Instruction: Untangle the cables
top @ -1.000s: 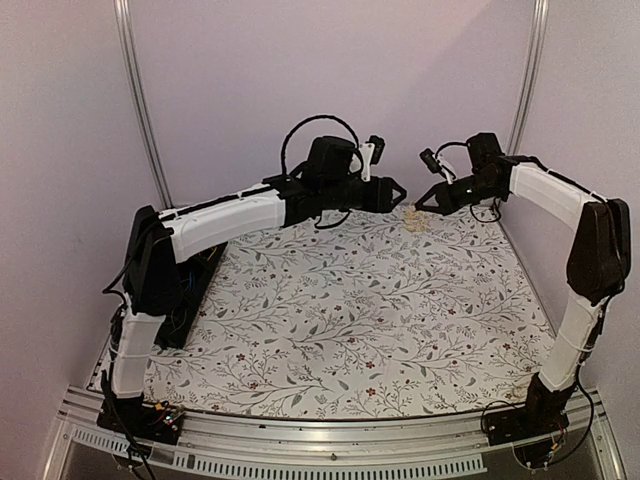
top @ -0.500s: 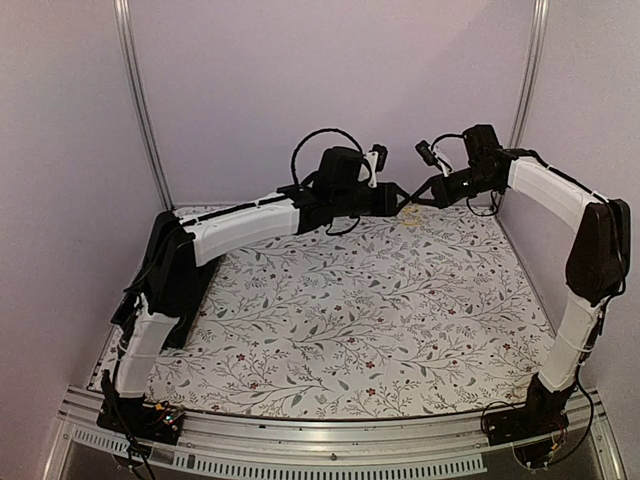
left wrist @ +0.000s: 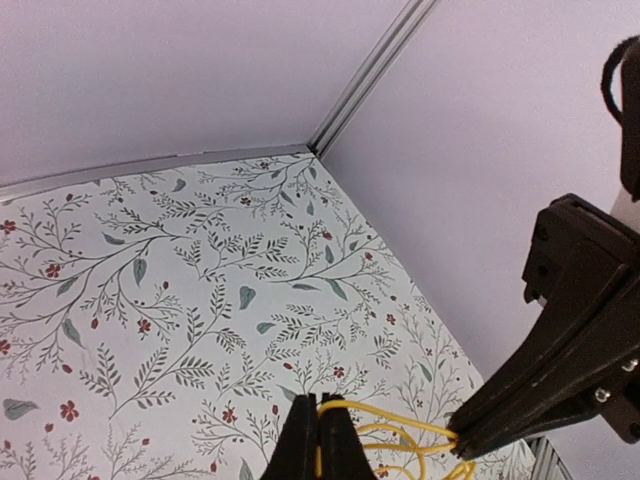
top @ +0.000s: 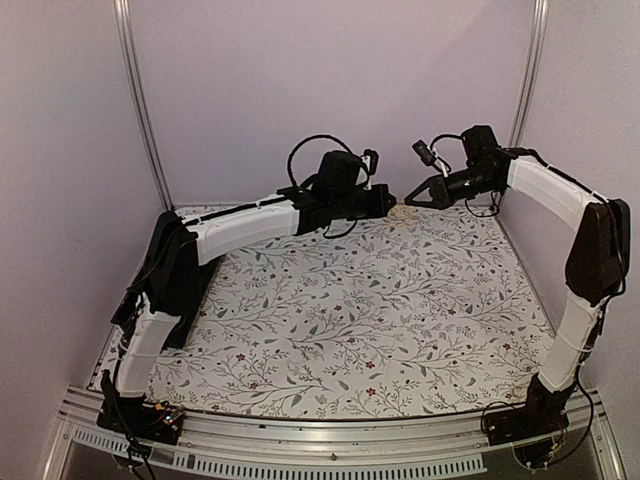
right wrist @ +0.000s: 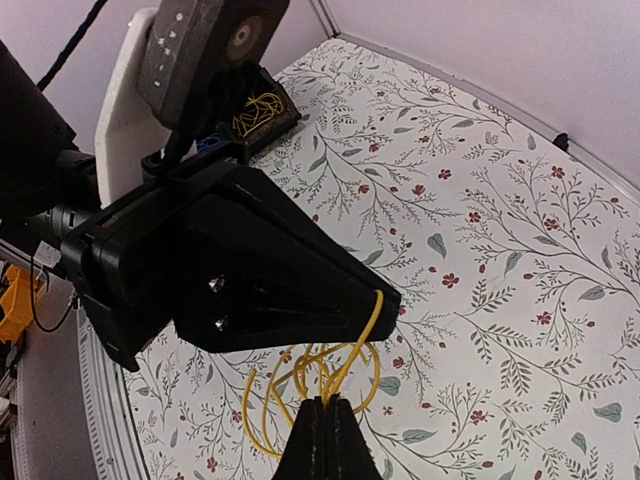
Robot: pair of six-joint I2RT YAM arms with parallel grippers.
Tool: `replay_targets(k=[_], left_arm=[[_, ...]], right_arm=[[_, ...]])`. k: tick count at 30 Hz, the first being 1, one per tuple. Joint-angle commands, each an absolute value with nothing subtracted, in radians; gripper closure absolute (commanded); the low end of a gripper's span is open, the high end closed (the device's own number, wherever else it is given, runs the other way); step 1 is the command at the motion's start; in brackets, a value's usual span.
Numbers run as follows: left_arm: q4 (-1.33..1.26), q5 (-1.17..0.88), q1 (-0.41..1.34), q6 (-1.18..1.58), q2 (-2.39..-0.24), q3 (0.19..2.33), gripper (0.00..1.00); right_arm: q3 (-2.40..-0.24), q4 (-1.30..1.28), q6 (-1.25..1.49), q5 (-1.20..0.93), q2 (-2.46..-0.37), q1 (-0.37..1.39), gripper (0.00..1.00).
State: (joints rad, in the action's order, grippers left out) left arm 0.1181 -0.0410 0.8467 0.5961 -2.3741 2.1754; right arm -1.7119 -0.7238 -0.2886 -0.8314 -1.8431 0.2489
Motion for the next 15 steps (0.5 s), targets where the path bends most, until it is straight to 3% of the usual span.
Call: replay_targets(k=[1,5,10,15], left_arm=[[0.132,0.032,0.8,0.631,-2.406,2.142,1.0],[0.125,0.051,0.788,0.63,-2.365,2.081,1.0],[0.019,0.064,0.773,0.646,-2.256,1.921,1.0],[-0.023,0.085,0.772,0.635,-2.175,1.845,1.0]], right_arm=[[-1.77,-0.843,-0.352,-0.963,-1.801,0.252,1.0],[-1.783,-0.86,-0.358,-0.934,-1.79,0.239,1.0],[-1.7,-0.803,-0.299,-0.749,-1.77,0.204,1.0],[-1.681,-0.806,-0.296,-0.735,-1.758,0.18,1.0]])
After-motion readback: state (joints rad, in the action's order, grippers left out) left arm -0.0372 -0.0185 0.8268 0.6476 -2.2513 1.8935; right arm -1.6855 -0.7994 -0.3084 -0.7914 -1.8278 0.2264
